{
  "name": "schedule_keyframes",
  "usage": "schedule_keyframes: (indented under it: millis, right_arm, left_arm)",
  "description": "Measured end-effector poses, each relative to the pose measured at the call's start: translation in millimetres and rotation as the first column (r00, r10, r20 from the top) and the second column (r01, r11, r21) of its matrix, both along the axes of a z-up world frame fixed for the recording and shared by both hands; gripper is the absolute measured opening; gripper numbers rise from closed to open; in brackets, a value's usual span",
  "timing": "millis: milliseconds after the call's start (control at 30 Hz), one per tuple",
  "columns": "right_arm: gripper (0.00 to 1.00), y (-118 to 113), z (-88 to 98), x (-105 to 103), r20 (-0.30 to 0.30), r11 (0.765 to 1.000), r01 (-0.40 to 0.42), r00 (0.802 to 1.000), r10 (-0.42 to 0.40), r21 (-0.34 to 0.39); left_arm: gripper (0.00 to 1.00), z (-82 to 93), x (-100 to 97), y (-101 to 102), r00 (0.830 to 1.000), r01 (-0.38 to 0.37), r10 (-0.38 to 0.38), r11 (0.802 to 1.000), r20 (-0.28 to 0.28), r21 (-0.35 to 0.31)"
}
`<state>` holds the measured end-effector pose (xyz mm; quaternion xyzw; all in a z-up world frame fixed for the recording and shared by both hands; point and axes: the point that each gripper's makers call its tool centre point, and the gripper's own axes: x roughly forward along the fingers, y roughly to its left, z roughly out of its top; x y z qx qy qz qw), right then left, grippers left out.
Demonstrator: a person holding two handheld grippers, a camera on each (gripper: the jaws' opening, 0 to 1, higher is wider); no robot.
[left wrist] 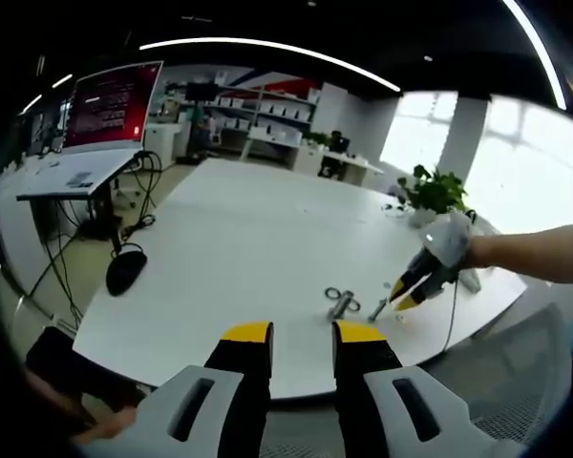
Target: Place the washer onto the threaded stud by aligning its center hole with the stud, sliding it down to the base, and recovering from edge contact or off-axis alignment until the washer reaches the visible bottom stop.
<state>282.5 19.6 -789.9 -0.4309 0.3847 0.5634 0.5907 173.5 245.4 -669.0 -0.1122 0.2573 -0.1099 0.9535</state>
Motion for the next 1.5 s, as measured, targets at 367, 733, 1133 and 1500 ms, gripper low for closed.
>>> schedule_keyframes:
  millis: [367,733,1133,1500]
  right_arm:
    - [0.13,14,15.0,2,0.032,0.998,-0.005,0.999,0.003,0.059]
    - [0.13,19,4.4,2,0.018,0.999,-0.035,0.999,0.034,0.022]
    - [0.13,19,-9.8,3,0.011,0.998,-0.063,0.998,0.063,-0.021]
    - [0.13,18,-30.1,3,-0.007,0.994,-0.082,0.997,0.081,-0.068]
  left_arm:
    - [0.22,-0.5,0.1,0,1.0,0.002,-0.002,1.0,-0.004,0.003]
    - [0.22,-0.2,0.2,0,1.0,0.0,0.0,1.0,-0.004,0.003]
    - [0.22,-0.2,1.0,0,1.0,-0.006,0.006,1.0,-0.003,-0.002]
    - [0.22,-1.0,0.4,1,1.0,-0.004,0.004,1.0,-0.007,-0.001]
